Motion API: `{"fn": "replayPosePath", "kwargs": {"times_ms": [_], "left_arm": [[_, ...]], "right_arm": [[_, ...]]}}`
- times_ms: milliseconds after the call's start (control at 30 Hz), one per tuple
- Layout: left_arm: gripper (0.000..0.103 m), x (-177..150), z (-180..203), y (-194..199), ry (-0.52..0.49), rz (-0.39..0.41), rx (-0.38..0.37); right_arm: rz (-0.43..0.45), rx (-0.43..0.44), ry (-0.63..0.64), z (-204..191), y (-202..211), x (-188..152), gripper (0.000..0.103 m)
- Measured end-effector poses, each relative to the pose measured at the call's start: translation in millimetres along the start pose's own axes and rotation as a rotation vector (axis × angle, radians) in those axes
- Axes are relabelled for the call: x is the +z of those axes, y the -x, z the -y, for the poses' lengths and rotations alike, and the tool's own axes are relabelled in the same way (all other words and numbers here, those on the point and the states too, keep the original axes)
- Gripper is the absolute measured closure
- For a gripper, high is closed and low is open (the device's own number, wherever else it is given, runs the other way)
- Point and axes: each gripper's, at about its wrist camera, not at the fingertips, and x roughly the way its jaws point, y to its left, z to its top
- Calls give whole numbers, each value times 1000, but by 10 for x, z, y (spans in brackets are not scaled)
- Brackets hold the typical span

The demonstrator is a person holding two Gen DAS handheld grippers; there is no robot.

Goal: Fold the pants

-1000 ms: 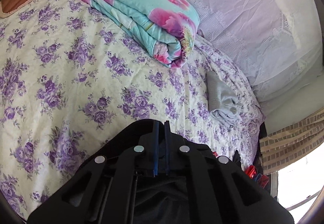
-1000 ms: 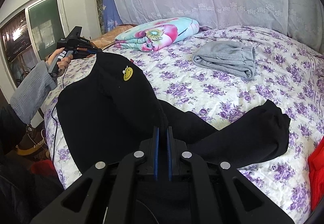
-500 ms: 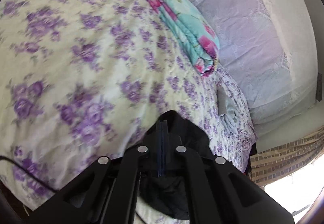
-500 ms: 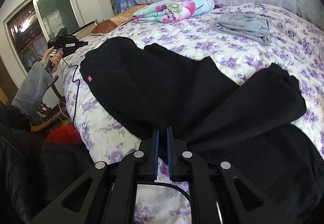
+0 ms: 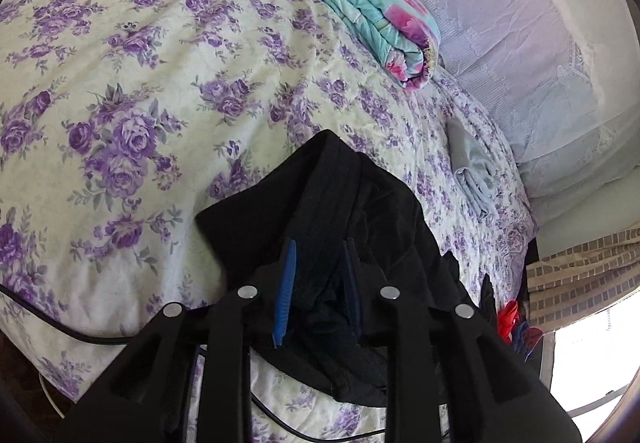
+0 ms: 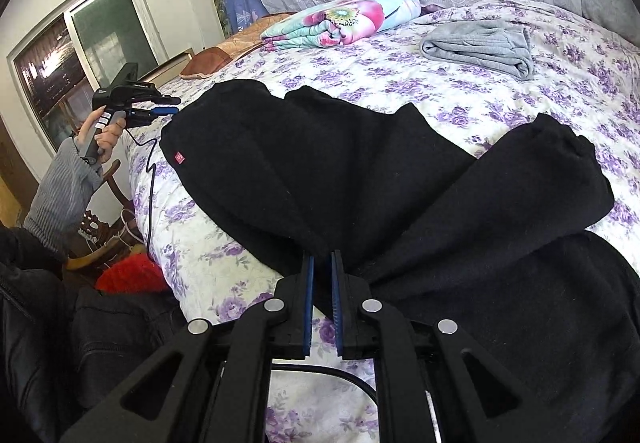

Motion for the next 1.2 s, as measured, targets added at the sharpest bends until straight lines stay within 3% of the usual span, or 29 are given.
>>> {"fn": "replayPosePath", "kwargs": {"times_ms": [100,233,500,567,633,700,900,1067,1200], "left_arm": [[80,-15,-23,75,19,7,8],[69,-148,3,181,17,0,9],[69,-231,-7,-142,32,-48,58],[70,-184,1,-190,31,-42,66],[82,-147,8,-148,36,-19,43],[87,-128,64,-25,11,19,5],[90,-46,146,339,-15,104,-60],[90,31,-164,129,71,27,-56],[90,26,-272,77,84,35,-59]], "right_arm": [[-1,9,-3,19,-10,7,94],[-7,19,-13,47,-33,-13,93],[-4,32,-27,63,-57,-46,93],[-1,32,-32,58,-50,-51,93],[1,30,-34,57,-44,-50,93],[5,29,-30,51,-31,-43,93],[20,36,-3,-28,36,-2,92],[-14,60,-6,-41,-92,-39,91],[-22,57,-6,-82,-100,-29,91]]}}
